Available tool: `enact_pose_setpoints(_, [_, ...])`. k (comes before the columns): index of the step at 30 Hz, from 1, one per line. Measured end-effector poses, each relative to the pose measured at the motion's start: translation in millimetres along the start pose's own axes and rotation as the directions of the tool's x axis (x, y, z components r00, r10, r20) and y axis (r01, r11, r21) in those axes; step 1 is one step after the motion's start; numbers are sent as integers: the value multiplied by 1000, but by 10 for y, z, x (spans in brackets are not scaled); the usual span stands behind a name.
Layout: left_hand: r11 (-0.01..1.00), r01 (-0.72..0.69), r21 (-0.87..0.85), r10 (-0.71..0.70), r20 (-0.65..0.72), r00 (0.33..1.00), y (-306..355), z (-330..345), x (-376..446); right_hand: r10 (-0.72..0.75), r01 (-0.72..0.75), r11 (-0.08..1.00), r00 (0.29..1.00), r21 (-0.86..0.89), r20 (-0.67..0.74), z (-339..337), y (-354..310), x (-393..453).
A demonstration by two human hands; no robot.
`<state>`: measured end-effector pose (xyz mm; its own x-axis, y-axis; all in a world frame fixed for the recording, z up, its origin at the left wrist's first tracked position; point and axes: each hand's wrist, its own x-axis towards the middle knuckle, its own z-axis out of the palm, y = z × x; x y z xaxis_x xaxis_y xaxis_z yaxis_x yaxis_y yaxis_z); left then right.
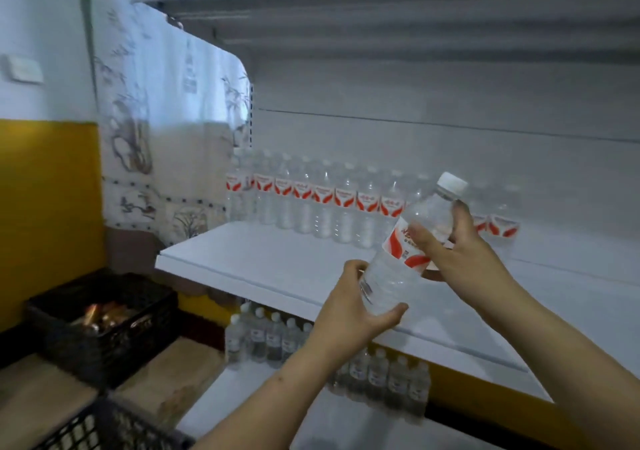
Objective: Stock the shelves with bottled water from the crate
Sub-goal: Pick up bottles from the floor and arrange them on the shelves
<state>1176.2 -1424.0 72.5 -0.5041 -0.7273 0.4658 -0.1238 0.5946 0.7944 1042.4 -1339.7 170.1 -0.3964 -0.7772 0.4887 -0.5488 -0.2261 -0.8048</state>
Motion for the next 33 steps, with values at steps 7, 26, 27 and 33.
enact_pose_setpoints(7, [914,86,397,-14,-182,983,-594,-900,557,-74,74,997,993,9,95,1047,-65,765])
enact_pose_setpoints(26, [721,368,587,-197,-335,921,-2094,-2164,2192,-158,185,977,964,-111,215,3148,408,2885])
enact_pose_setpoints(27, [733,386,560,-226,-335,915,-2154,-2239,2247,-161,188,975,965,-119,209,3221,459,2972])
enact_pose_setpoints(33, [839,447,311,-331,-361,872,-2496,-2401,2595,-207,248,948,957,-199,203,3551,631,3254])
